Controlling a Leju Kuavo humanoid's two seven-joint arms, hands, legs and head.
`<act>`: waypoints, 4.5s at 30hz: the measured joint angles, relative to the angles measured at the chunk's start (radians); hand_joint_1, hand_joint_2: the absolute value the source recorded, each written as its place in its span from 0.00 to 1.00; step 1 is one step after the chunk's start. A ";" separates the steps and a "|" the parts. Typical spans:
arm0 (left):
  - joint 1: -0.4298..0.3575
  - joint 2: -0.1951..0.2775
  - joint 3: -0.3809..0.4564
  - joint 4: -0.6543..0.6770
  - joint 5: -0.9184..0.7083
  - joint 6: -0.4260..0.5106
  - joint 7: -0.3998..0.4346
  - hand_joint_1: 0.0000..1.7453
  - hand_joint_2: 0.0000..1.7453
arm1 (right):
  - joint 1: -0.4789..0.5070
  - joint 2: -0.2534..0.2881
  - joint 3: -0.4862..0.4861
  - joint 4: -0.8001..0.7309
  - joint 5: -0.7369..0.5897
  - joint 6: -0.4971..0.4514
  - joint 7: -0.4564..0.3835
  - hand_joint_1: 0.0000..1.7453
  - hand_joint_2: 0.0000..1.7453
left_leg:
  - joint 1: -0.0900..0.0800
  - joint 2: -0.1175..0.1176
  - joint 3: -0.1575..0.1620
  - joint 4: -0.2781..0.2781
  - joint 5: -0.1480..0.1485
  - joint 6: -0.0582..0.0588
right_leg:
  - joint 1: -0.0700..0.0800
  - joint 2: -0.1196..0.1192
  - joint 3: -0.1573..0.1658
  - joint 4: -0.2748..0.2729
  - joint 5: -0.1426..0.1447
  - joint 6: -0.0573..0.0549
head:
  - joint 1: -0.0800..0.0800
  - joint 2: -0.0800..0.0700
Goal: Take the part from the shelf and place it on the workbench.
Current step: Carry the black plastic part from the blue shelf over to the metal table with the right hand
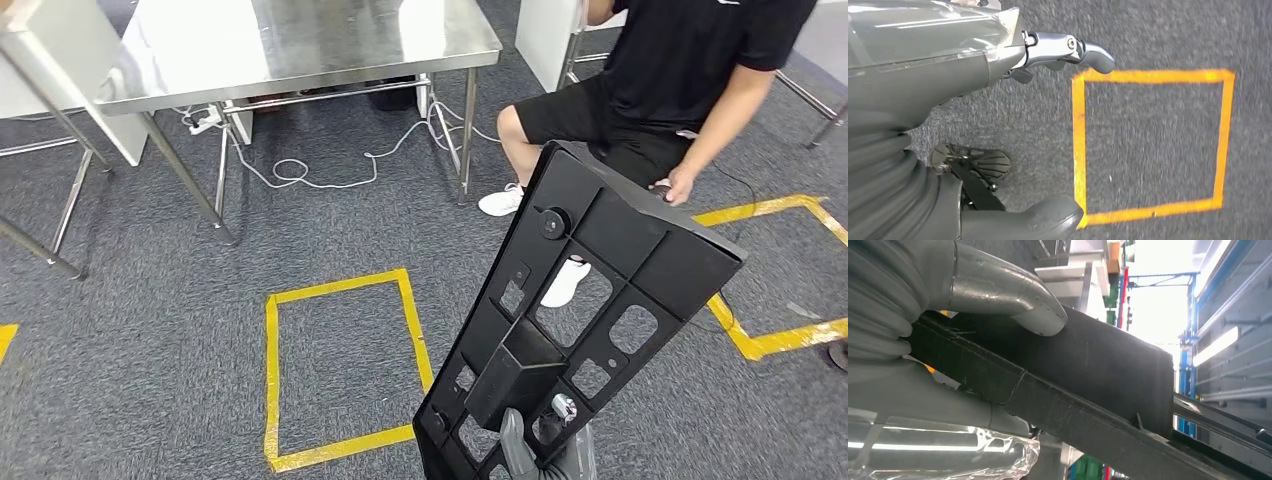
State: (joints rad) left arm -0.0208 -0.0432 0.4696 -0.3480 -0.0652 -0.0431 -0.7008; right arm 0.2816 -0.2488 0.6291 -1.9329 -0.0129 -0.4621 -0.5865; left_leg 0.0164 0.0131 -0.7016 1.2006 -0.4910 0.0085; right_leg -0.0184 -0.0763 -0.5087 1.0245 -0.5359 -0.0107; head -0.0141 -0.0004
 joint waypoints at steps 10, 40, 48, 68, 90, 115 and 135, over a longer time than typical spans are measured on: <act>-0.008 -0.009 0.023 0.016 -0.007 0.032 0.000 0.00 1.00 | 0.017 -0.025 0.006 0.026 -0.062 -0.042 -0.078 1.00 1.00 | -0.017 -0.016 0.106 -0.196 0.056 0.048 | 0.008 0.041 -0.037 0.127 -0.087 0.024 | 0.008 0.000; -0.017 -0.003 0.063 0.024 -0.059 0.045 0.000 0.00 1.00 | -0.043 -0.102 0.073 0.057 -0.125 -0.150 -0.100 1.00 1.00 | -0.016 -0.012 0.113 -0.201 0.053 0.043 | 0.011 0.052 -0.057 0.101 -0.046 0.018 | 0.002 0.000; -0.016 -0.008 0.059 0.024 -0.068 0.036 0.000 0.00 1.00 | -0.042 -0.114 0.077 0.056 -0.115 -0.169 -0.097 1.00 1.00 | -0.015 -0.048 0.124 -0.192 0.035 0.027 | -0.012 0.071 -0.076 0.045 0.026 0.060 | 0.007 0.000; -0.027 -0.006 0.055 0.018 -0.071 0.024 0.000 0.00 1.00 | -0.059 -0.083 0.075 0.033 -0.067 -0.171 -0.057 1.00 1.00 | -0.016 -0.015 0.108 -0.188 0.040 0.029 | 0.005 0.065 -0.028 0.000 0.018 0.027 | 0.000 0.000; -0.012 -0.011 0.056 0.015 -0.053 0.045 0.000 0.00 1.00 | -0.041 -0.067 0.065 0.031 -0.028 -0.164 -0.044 1.00 1.00 | -0.003 -0.021 -0.014 0.092 -0.088 -0.014 | -0.003 0.075 -0.040 -0.002 0.037 0.001 | 0.003 0.000; -0.027 -0.006 0.056 0.009 -0.070 0.042 0.000 0.00 1.00 | -0.015 -0.030 -0.041 0.002 0.066 -0.218 -0.027 1.00 1.00 | -0.012 -0.026 0.173 -0.167 -0.046 0.008 | -0.007 0.077 -0.057 -0.001 0.046 0.020 | 0.010 0.000; -0.001 -0.012 0.087 -0.001 -0.042 0.042 0.000 0.00 1.00 | 0.060 -0.048 -0.176 -0.075 0.094 -0.236 -0.081 1.00 1.00 | -0.022 -0.024 0.137 -0.180 0.004 0.062 | 0.000 0.077 -0.114 0.246 -0.121 0.040 | 0.009 0.000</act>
State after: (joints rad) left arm -0.0216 -0.0547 0.5561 -0.3487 -0.1072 -0.0010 -0.7008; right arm 0.3412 -0.2973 0.4528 -2.0079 0.0813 -0.6977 -0.6672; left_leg -0.0061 -0.0107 -0.5648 1.0210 -0.4866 0.0704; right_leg -0.0186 0.0011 -0.6231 1.2701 -0.6567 0.0295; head -0.0052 -0.0004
